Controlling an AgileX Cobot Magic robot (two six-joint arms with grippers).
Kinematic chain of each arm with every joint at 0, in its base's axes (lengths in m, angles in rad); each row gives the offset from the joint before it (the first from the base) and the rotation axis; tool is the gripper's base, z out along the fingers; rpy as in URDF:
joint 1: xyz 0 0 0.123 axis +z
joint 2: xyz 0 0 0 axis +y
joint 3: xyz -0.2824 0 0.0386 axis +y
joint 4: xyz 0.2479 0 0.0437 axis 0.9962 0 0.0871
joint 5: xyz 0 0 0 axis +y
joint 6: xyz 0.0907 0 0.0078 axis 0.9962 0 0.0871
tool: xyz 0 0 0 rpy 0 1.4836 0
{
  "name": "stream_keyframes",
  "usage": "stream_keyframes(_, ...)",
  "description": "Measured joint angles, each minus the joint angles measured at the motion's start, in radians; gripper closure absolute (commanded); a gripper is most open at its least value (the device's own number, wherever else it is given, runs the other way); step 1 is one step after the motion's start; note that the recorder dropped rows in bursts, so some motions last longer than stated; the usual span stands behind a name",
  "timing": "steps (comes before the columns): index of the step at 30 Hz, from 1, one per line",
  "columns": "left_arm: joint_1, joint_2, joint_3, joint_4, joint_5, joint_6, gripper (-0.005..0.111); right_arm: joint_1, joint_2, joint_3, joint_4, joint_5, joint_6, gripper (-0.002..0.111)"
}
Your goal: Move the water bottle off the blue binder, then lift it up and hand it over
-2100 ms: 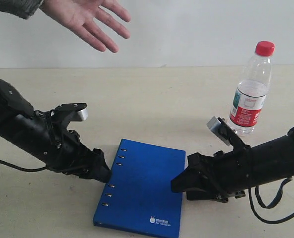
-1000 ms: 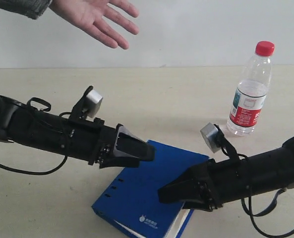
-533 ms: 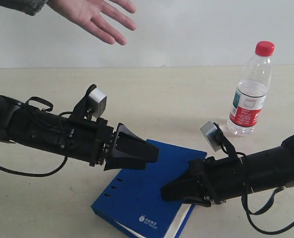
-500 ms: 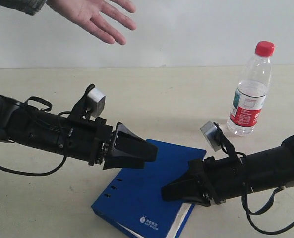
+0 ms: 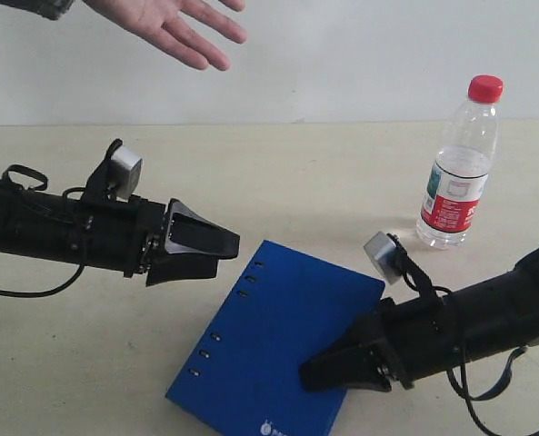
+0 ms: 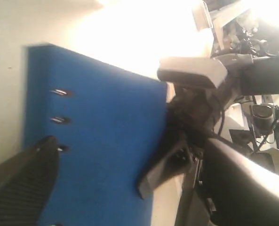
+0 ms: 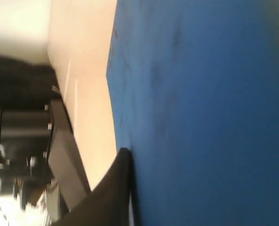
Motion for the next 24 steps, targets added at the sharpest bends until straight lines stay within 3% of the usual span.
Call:
stream_keyframes(9, 0.010, 0.000, 0.000, 0.132, -0.044, 0.048, 0.030, 0.000, 0.000, 0.000, -0.078, 0.063, -0.119, 0.108)
stream_keyframes(24, 0.010, 0.053, -0.002, 0.132, 0.023, 0.171, 0.030, 0.000, -0.011, 0.000, -0.105, 0.063, -0.152, 0.108)
